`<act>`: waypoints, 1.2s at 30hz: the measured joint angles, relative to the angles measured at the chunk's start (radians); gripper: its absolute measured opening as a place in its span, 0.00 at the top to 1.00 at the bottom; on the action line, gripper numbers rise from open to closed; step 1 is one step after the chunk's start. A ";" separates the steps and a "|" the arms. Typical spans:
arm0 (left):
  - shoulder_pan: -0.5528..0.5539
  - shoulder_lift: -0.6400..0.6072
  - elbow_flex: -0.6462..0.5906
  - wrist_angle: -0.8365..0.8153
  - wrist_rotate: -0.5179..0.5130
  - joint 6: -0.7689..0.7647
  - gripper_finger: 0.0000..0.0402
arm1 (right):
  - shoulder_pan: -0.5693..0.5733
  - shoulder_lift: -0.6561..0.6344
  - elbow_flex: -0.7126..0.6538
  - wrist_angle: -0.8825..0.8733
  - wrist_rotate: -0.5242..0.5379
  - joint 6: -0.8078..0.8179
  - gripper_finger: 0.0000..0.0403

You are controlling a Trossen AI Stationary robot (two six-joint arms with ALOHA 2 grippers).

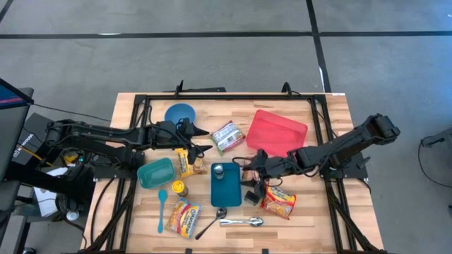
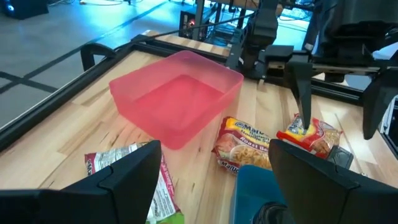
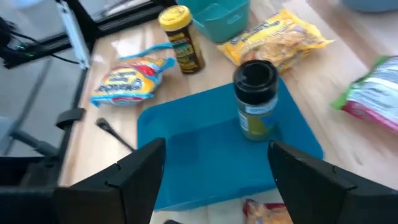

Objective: Pick & Place Food Item
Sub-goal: Put the black seasoning can into the blue bin

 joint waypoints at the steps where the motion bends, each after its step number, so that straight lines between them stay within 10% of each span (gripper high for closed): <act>1: 0.000 0.000 0.000 0.000 0.000 0.000 0.27 | 0.008 0.000 0.007 -0.021 0.019 0.000 0.31; 36: -0.020 0.000 0.000 0.009 -0.001 -0.027 0.27 | 0.255 0.040 0.194 -0.507 0.192 0.400 0.31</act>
